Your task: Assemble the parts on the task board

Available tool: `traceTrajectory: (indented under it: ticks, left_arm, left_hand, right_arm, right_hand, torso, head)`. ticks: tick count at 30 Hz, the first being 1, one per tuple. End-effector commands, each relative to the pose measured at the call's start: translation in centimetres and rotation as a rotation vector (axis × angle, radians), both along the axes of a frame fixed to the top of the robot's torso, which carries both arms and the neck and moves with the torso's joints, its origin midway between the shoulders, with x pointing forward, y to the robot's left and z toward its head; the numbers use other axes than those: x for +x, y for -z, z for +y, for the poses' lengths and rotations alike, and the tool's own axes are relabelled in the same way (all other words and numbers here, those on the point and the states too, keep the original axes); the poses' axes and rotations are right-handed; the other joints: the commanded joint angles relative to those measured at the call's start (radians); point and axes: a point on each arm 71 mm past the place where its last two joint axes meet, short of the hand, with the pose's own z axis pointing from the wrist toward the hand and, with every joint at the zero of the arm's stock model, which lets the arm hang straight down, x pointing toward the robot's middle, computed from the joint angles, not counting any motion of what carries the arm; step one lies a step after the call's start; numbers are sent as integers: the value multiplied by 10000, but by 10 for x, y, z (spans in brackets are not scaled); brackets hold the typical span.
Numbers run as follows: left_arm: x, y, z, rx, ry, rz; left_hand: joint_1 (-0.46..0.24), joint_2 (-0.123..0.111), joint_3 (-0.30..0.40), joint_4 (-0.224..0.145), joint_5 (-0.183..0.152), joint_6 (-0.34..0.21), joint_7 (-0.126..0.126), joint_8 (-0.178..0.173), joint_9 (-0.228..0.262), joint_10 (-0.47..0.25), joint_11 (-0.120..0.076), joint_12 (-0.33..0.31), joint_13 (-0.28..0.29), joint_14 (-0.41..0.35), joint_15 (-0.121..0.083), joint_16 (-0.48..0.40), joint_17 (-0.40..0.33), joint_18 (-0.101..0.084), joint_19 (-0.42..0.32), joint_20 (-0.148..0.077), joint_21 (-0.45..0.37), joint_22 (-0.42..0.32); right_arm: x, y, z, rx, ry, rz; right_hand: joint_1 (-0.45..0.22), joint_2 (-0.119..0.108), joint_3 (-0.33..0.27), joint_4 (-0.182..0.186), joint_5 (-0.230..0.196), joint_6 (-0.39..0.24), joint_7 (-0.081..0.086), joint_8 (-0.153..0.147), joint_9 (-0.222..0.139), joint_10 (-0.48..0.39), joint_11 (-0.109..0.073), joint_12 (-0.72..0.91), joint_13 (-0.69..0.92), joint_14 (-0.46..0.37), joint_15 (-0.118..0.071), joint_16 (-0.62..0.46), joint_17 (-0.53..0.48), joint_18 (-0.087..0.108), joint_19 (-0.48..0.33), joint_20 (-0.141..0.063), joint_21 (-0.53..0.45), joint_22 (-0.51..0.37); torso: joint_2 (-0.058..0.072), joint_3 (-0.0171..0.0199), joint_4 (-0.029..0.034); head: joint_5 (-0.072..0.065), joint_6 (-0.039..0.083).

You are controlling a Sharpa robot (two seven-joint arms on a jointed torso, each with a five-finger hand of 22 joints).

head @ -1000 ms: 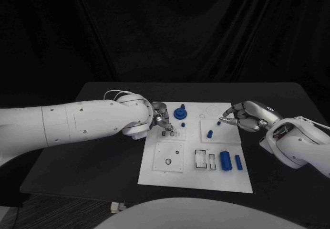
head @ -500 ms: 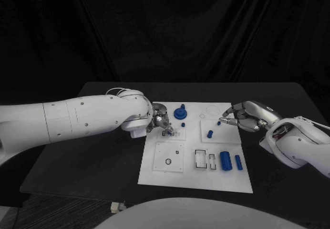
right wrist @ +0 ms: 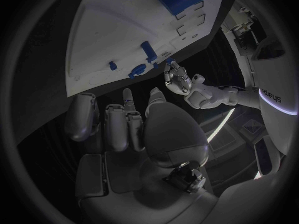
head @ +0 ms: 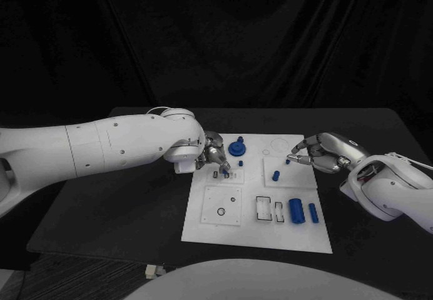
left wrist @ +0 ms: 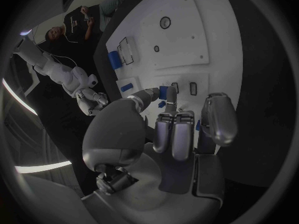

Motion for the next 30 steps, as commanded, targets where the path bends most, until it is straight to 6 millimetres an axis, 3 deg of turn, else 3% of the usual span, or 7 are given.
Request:
traceTrajectory:
  ticks: [1,30]
  left_arm:
    - [1,0,-3,79,192,375]
    - [13,4,-12,917,629,610]
  left_hand:
    - [-6,83,1763,-1716,47,-68,-3,46,21,1061,54,-6,2629,1018,56,30,2586,35,26,68,15,1677]
    - [-27,123,1764,-1779,201,-89,-4,43,68,1061,50,-6,2629,1037,49,103,2630,25,52,62,107,1691]
  right_arm:
    - [-1,2,0,-59,69,106]
    - [-1,2,0,-51,49,112]
  right_hand:
    - [70,69,-27,-18,31,102,0,35,-13,597,31,-59,1612,446,-15,-35,-8,180,-30,5,-57,1563]
    - [70,69,-27,-18,31,102,0,35,-13,597,31,-59,1612,446,-15,-35,-8,180,-30,5,-57,1563]
  torso:
    - [-2,1,-5]
    - [-6,2,-5]
  head:
    - [-23,-2]
    - [16,-2]
